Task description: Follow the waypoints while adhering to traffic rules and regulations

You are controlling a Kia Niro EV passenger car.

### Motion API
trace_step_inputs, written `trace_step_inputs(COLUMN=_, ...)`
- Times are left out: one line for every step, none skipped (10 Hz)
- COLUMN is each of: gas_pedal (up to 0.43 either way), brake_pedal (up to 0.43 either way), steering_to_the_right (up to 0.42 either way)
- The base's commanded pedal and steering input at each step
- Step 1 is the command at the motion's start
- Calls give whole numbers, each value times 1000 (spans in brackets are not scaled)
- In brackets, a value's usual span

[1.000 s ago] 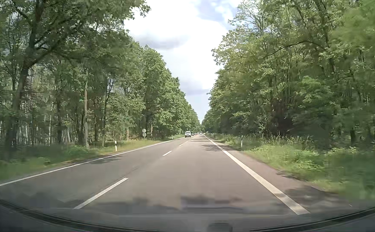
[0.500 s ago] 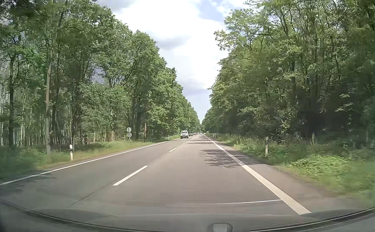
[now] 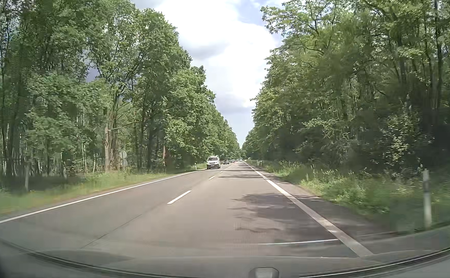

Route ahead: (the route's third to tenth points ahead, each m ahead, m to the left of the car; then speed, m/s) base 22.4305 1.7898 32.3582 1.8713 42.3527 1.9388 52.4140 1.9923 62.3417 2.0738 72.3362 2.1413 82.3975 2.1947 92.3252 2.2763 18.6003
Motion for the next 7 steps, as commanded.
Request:
trace_step_inputs(gas_pedal=130, brake_pedal=37, steering_to_the_right=-1)
trace_step_inputs(gas_pedal=130, brake_pedal=37, steering_to_the_right=-1)
trace_step_inputs(gas_pedal=130, brake_pedal=37, steering_to_the_right=-1)
trace_step_inputs(gas_pedal=130, brake_pedal=37, steering_to_the_right=-1)
trace_step_inputs(gas_pedal=130, brake_pedal=37, steering_to_the_right=-1)
trace_step_inputs(gas_pedal=130, brake_pedal=37, steering_to_the_right=-1)
trace_step_inputs(gas_pedal=130, brake_pedal=30, steering_to_the_right=-1)
